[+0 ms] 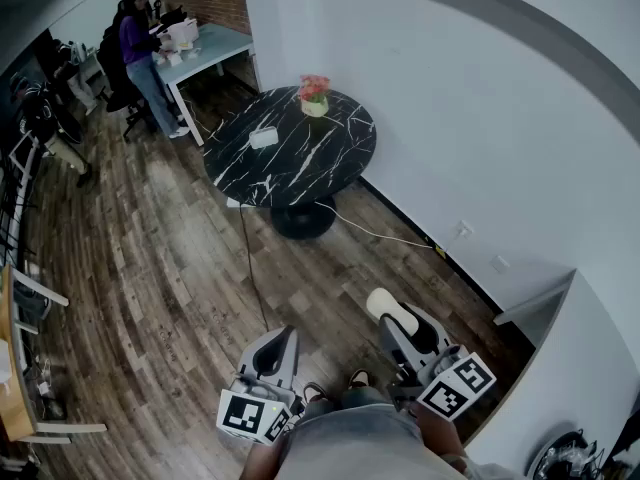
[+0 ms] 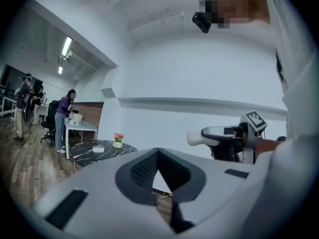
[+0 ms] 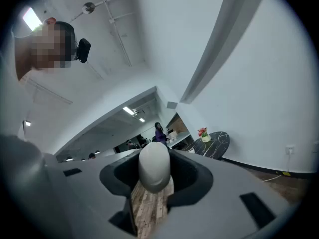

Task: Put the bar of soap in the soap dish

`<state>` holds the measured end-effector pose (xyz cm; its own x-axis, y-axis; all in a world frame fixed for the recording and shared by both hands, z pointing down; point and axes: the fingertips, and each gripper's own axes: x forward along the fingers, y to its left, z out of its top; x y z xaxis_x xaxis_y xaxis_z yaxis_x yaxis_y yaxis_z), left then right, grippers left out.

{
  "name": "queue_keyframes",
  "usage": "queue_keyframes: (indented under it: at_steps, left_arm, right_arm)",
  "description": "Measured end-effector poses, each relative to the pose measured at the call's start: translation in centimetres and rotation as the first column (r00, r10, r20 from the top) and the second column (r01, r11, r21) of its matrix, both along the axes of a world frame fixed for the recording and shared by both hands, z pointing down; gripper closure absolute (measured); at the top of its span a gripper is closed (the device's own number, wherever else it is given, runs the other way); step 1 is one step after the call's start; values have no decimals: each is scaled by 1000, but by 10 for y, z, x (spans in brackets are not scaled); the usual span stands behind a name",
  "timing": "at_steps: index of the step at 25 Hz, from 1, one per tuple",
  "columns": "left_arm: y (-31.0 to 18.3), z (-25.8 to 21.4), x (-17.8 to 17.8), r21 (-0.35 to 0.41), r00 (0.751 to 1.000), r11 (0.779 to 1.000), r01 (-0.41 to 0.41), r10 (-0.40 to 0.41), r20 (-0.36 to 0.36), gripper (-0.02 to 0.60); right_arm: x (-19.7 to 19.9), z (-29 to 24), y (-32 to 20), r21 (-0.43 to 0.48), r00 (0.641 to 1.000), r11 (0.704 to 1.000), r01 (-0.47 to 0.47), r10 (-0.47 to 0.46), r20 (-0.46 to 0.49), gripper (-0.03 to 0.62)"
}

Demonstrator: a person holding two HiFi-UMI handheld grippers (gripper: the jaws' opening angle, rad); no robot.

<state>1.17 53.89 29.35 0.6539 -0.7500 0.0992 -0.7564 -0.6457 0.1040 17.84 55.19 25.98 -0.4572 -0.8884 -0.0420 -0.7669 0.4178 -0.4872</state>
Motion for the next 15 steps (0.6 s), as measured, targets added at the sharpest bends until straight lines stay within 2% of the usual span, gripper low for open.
queue_keyframes:
  at_steps: [9, 15]
  left_arm:
    - [-4, 0, 11, 3, 1000, 1000, 1, -1, 9, 580]
    - [-17, -4, 23, 29, 999, 999, 42, -42, 17, 580]
  right_arm:
    - [3, -1, -4, 7, 1000, 1000, 9, -9, -6, 434]
    - [-4, -3, -16, 31, 996, 999, 8, -5, -90, 434]
